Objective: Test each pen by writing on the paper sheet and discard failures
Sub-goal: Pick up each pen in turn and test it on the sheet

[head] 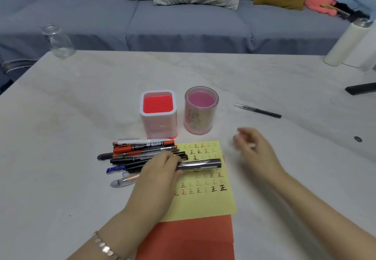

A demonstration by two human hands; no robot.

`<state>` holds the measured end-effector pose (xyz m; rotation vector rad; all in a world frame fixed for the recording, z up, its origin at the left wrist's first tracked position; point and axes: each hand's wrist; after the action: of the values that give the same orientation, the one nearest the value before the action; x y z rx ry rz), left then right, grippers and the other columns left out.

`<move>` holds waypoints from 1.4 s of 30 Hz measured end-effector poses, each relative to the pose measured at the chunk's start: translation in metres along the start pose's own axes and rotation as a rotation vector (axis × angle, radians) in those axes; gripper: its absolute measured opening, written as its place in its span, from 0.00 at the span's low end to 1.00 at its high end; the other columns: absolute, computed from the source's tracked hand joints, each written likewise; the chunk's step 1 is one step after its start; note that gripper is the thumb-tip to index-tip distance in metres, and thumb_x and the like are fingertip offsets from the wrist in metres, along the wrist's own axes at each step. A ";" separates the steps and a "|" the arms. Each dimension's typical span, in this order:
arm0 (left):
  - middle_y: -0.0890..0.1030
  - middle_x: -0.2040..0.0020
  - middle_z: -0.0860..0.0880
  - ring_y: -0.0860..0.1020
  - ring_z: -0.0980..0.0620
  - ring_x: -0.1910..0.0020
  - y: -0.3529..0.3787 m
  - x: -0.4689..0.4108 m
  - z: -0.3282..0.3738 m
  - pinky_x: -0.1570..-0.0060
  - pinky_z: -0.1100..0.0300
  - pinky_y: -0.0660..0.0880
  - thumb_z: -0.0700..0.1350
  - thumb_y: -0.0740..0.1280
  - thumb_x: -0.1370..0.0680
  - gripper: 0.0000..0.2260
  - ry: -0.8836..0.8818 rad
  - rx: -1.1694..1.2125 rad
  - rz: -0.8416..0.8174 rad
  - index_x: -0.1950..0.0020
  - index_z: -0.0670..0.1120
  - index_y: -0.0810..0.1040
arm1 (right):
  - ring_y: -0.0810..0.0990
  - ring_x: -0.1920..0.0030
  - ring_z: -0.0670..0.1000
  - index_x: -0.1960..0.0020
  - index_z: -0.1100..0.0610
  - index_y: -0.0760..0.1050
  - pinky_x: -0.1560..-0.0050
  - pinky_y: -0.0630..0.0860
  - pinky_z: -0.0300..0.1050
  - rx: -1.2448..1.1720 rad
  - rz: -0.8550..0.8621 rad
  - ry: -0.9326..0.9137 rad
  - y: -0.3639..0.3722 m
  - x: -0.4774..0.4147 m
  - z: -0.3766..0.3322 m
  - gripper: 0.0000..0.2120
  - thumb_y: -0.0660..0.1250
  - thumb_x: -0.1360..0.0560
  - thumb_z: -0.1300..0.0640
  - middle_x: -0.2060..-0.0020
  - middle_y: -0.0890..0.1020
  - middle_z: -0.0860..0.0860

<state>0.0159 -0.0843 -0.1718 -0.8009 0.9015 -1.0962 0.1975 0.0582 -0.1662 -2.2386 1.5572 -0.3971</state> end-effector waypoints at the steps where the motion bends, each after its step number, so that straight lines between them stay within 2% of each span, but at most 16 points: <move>1: 0.77 0.56 0.49 0.78 0.47 0.59 0.003 0.002 -0.008 0.59 0.57 0.72 0.41 0.68 0.28 0.06 -0.003 -0.033 0.063 0.52 0.43 0.79 | 0.77 0.50 0.47 0.40 0.57 0.72 0.49 0.69 0.36 0.163 0.063 -0.069 -0.009 -0.022 0.006 0.12 0.62 0.23 0.58 0.49 0.79 0.52; 3: 0.77 0.58 0.50 0.77 0.48 0.62 0.006 0.006 -0.019 0.62 0.58 0.71 0.45 0.66 0.30 0.07 -0.021 -0.082 0.116 0.55 0.44 0.79 | 0.70 0.36 0.57 0.33 0.62 0.68 0.36 0.63 0.45 0.520 0.106 -0.153 -0.025 -0.066 0.018 0.19 0.60 0.24 0.65 0.35 0.72 0.58; 5: 0.77 0.59 0.51 0.75 0.50 0.62 0.006 0.009 -0.023 0.61 0.58 0.70 0.48 0.61 0.28 0.10 -0.031 -0.125 0.133 0.55 0.46 0.79 | 0.62 0.29 0.59 0.29 0.62 0.61 0.32 0.59 0.50 0.777 0.059 -0.086 -0.035 -0.099 0.027 0.25 0.57 0.26 0.68 0.29 0.64 0.59; 8: 0.77 0.58 0.51 0.75 0.50 0.62 0.002 0.009 -0.026 0.61 0.56 0.71 0.49 0.56 0.27 0.13 -0.061 -0.128 0.156 0.55 0.46 0.79 | 0.66 0.33 0.60 0.28 0.61 0.58 0.36 0.63 0.52 1.015 -0.007 0.094 -0.036 -0.117 0.036 0.24 0.54 0.24 0.66 0.33 0.68 0.60; 12: 0.79 0.55 0.48 0.76 0.46 0.58 -0.013 0.005 -0.040 0.56 0.54 0.69 0.44 0.59 0.25 0.11 -0.164 -0.112 0.260 0.53 0.44 0.80 | 0.71 0.44 0.63 0.39 0.63 0.71 0.47 0.68 0.52 1.048 0.066 0.044 -0.032 -0.110 0.044 0.15 0.55 0.24 0.66 0.45 0.74 0.62; 15: 0.79 0.52 0.45 0.75 0.44 0.56 -0.025 0.002 -0.057 0.51 0.51 0.68 0.41 0.59 0.25 0.11 -0.251 -0.135 0.305 0.50 0.42 0.79 | 0.71 0.47 0.64 0.39 0.65 0.72 0.49 0.69 0.54 0.880 0.086 0.012 -0.029 -0.087 0.044 0.15 0.56 0.25 0.68 0.47 0.72 0.65; 18: 0.79 0.54 0.43 0.76 0.41 0.59 -0.028 -0.003 -0.076 0.53 0.49 0.70 0.39 0.60 0.26 0.10 -0.285 -0.183 0.284 0.51 0.40 0.80 | 0.73 0.48 0.63 0.37 0.63 0.69 0.54 0.68 0.50 0.703 0.065 -0.006 -0.025 -0.054 0.034 0.16 0.55 0.24 0.67 0.43 0.70 0.63; 20: 0.80 0.55 0.43 0.76 0.40 0.60 -0.026 -0.006 -0.085 0.53 0.49 0.71 0.37 0.62 0.24 0.08 -0.280 -0.213 0.224 0.50 0.40 0.80 | 0.73 0.50 0.59 0.38 0.61 0.70 0.55 0.66 0.46 0.625 0.043 -0.055 -0.023 -0.033 0.026 0.15 0.54 0.23 0.65 0.44 0.71 0.59; 23: 0.80 0.50 0.42 0.77 0.39 0.54 -0.025 -0.007 -0.085 0.46 0.46 0.71 0.36 0.65 0.24 0.09 -0.264 -0.214 0.184 0.44 0.40 0.79 | 0.70 0.51 0.49 0.44 0.57 0.74 0.51 0.63 0.41 0.514 -0.034 -0.174 -0.014 -0.008 0.006 0.13 0.56 0.24 0.66 0.51 0.73 0.52; 27: 0.78 0.42 0.44 0.72 0.48 0.44 -0.031 -0.004 -0.053 0.40 0.56 0.63 0.45 0.60 0.24 0.16 -0.045 -0.080 0.237 0.37 0.43 0.72 | 0.73 0.52 0.41 0.50 0.47 0.76 0.55 0.65 0.30 0.389 -0.226 -0.324 0.003 0.019 -0.031 0.12 0.59 0.24 0.62 0.57 0.74 0.44; 29: 0.77 0.40 0.46 0.69 0.51 0.42 -0.037 -0.001 -0.029 0.40 0.58 0.63 0.50 0.59 0.25 0.20 0.139 0.000 0.185 0.35 0.45 0.68 | 0.73 0.52 0.40 0.47 0.50 0.78 0.55 0.66 0.27 0.349 -0.290 -0.365 0.011 0.029 -0.048 0.11 0.61 0.23 0.61 0.57 0.75 0.43; 31: 0.77 0.41 0.47 0.71 0.51 0.41 -0.036 0.002 -0.011 0.40 0.57 0.65 0.50 0.60 0.24 0.19 0.331 -0.068 0.152 0.35 0.45 0.68 | 0.73 0.54 0.41 0.46 0.50 0.79 0.56 0.67 0.28 0.324 -0.359 -0.378 0.017 0.039 -0.064 0.10 0.63 0.24 0.60 0.57 0.76 0.43; 34: 0.80 0.55 0.52 0.76 0.52 0.54 -0.029 0.001 -0.001 0.51 0.62 0.66 0.47 0.58 0.24 0.13 0.358 -0.149 0.112 0.43 0.46 0.75 | 0.76 0.62 0.39 0.52 0.46 0.80 0.61 0.68 0.28 0.229 -0.459 -0.316 0.024 0.051 -0.083 0.09 0.66 0.25 0.59 0.64 0.80 0.40; 36: 0.78 0.62 0.52 0.77 0.51 0.62 -0.029 0.002 0.000 0.59 0.60 0.65 0.46 0.56 0.23 0.12 0.270 -0.059 0.100 0.50 0.46 0.78 | 0.76 0.72 0.41 0.57 0.50 0.80 0.68 0.69 0.30 -0.025 -0.486 -0.154 0.022 0.054 -0.090 0.08 0.67 0.27 0.63 0.72 0.81 0.40; 39: 0.74 0.58 0.57 0.71 0.57 0.56 -0.033 0.012 0.005 0.52 0.71 0.65 0.47 0.54 0.21 0.15 0.113 0.283 0.101 0.48 0.43 0.77 | 0.75 0.75 0.46 0.59 0.60 0.79 0.72 0.72 0.35 -0.418 -0.416 0.029 0.017 0.055 -0.093 0.04 0.72 0.32 0.65 0.74 0.79 0.51; 42: 0.70 0.55 0.59 0.68 0.62 0.54 -0.029 0.018 0.011 0.51 0.75 0.62 0.50 0.55 0.22 0.14 0.020 0.407 0.012 0.43 0.45 0.74 | 0.73 0.77 0.46 0.62 0.60 0.76 0.74 0.70 0.34 -0.584 -0.298 0.080 0.025 0.061 -0.086 0.04 0.67 0.28 0.64 0.76 0.76 0.50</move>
<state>0.0184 -0.1083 -0.1452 -0.4483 0.6665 -1.2274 0.1600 -0.0193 -0.1006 -2.9504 1.5206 -0.1133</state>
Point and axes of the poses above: each hand's wrist, its own x-axis away from the middle knuckle, its own y-axis out of the palm, z = x × y
